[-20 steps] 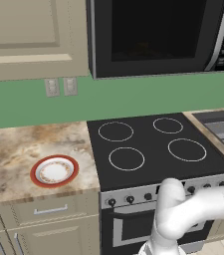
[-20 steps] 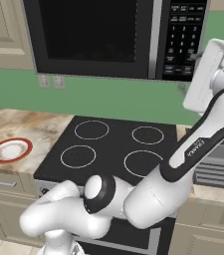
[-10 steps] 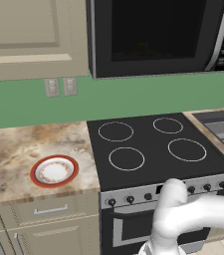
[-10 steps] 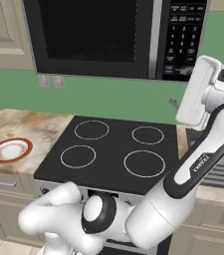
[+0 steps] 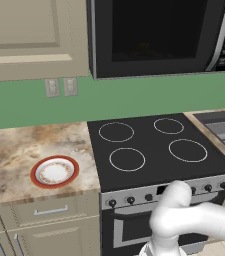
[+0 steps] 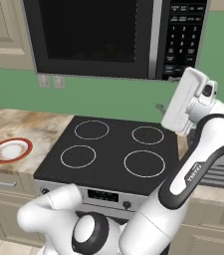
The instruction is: Pick the cheese from the counter and place it in the microwave. Then turn on the microwave.
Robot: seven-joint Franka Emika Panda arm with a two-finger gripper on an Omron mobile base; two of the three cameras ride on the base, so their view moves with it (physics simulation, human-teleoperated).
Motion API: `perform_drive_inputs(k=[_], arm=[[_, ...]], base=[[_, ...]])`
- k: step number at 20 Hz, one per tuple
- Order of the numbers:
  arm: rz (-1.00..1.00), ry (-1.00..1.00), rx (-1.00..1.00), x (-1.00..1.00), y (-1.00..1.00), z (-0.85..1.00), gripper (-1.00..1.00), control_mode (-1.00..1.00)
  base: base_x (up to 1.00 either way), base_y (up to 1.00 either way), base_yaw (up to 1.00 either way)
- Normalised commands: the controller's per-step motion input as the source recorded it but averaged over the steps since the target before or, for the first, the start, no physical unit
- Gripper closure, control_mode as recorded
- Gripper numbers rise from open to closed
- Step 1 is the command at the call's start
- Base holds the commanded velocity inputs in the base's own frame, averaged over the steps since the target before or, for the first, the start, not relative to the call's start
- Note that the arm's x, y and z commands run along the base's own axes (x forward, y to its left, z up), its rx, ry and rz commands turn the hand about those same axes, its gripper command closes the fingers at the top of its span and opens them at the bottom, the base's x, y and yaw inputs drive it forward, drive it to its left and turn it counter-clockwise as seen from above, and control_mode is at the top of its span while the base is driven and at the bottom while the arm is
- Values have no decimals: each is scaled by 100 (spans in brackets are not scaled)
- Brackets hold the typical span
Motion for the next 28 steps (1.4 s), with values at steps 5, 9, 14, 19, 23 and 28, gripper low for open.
perform_drive_inputs(k=[5, 9, 14, 19, 23, 28], arm=[[5, -15, 0, 13, 5, -4, -100, -100], [6, -16, 0, 10, 0, 0, -100, -100], [5, -11, 0, 13, 0, -3, -100, -100], [5, -11, -1, 13, 0, -1, -100, -100], [0, -9, -6, 16, 0, 0, -100, -100], [0, -9, -9, 12, 1, 0, -100, -100]], base=[[0, 0, 0], [0, 0, 0], [0, 0, 0], [0, 0, 0], [0, 0, 0], [0, 0, 0]])
